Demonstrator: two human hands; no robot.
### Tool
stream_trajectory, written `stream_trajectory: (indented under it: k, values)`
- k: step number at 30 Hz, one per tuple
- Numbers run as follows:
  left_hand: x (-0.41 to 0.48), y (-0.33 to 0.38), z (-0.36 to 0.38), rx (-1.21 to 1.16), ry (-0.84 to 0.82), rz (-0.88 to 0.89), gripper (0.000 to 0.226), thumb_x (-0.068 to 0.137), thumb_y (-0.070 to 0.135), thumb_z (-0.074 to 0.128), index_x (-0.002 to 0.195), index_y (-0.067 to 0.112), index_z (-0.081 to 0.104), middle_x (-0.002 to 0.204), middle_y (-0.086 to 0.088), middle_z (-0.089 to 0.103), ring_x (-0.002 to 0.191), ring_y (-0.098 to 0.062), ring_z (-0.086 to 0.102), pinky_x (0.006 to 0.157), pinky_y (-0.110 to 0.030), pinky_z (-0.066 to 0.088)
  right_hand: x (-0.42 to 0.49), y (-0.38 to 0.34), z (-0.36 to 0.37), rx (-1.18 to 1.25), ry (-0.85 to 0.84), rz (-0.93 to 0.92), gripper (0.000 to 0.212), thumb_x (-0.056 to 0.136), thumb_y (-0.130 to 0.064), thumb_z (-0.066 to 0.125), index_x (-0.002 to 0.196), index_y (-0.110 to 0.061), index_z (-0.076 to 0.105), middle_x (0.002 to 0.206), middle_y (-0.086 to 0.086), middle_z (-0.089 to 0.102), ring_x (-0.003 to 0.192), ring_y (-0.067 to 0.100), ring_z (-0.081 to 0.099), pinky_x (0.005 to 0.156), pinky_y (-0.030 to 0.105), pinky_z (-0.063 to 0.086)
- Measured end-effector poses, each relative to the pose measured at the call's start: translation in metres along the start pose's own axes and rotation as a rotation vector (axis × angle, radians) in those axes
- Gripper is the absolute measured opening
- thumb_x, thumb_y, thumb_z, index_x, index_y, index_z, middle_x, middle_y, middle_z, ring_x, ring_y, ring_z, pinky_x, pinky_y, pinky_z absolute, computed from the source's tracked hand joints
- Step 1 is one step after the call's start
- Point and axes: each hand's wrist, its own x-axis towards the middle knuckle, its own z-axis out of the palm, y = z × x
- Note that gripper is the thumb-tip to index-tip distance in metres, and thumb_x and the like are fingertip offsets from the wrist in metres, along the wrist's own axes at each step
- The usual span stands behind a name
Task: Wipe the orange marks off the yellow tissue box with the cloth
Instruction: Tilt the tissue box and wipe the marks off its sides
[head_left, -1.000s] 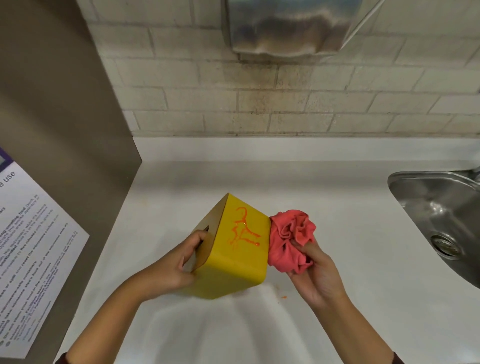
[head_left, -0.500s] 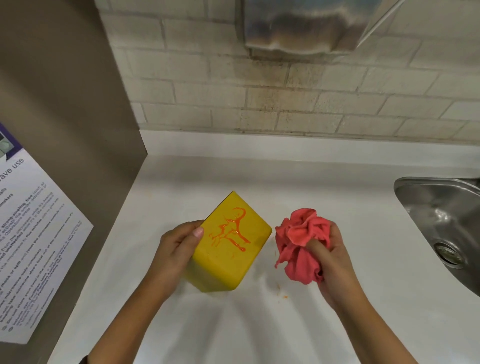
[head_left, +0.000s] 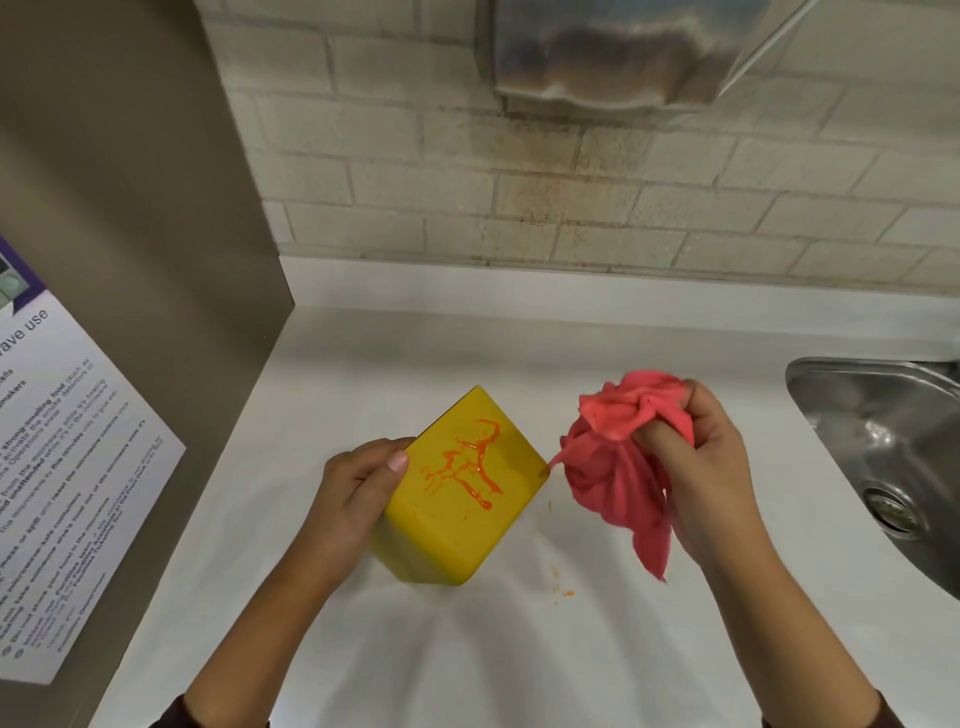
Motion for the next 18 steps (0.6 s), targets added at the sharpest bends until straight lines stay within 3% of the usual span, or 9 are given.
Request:
stream_trajectory:
  k: [4, 8, 13, 18]
  values:
    - [0.002, -0.003, -0.001, -0.006, -0.010, 0.018, 0.038, 0.077, 0.055, 0.042, 0.090, 0.035, 0.071, 0.092, -0.006, 0.070, 0.086, -0.018, 0.065, 0.077, -0.037, 0.049, 0.012, -0.021, 0.032, 0.263, -0.057, -0.075, 0.018, 0.075, -0.004, 0.059, 0.091, -0.012, 0.055, 0.082, -0.002, 0.073, 0.083, 0.016, 0.071, 0.068, 0.025, 0.056]
    - [0.004, -0.004, -0.004, -0.014, -0.025, 0.002, 0.038, 0.077, 0.057, 0.041, 0.091, 0.037, 0.071, 0.093, 0.004, 0.072, 0.087, -0.013, 0.066, 0.074, -0.021, 0.050, 0.022, -0.014, 0.056, 0.403, -0.070, -0.029, 0.026, 0.077, 0.000, 0.053, 0.101, -0.011, 0.049, 0.092, 0.002, 0.069, 0.087, 0.017, 0.068, 0.076, 0.027, 0.056]
    - [0.005, -0.007, -0.006, -0.019, -0.025, 0.016, 0.040, 0.078, 0.056, 0.042, 0.092, 0.033, 0.071, 0.093, -0.003, 0.070, 0.085, -0.015, 0.066, 0.073, -0.021, 0.051, 0.012, 0.029, 0.056, 0.069, -0.135, 0.086, 0.046, 0.092, -0.002, 0.053, 0.129, -0.026, 0.044, 0.099, -0.004, 0.070, 0.092, 0.009, 0.068, 0.071, 0.017, 0.052]
    - [0.006, -0.008, -0.005, -0.015, -0.017, 0.016, 0.039, 0.078, 0.056, 0.041, 0.092, 0.036, 0.071, 0.094, -0.001, 0.070, 0.085, -0.016, 0.066, 0.072, -0.022, 0.051, 0.002, 0.044, 0.044, 0.012, -0.243, -0.035, 0.030, 0.091, 0.001, 0.051, 0.110, -0.022, 0.055, 0.109, -0.015, 0.064, 0.109, 0.013, 0.059, 0.090, 0.024, 0.047]
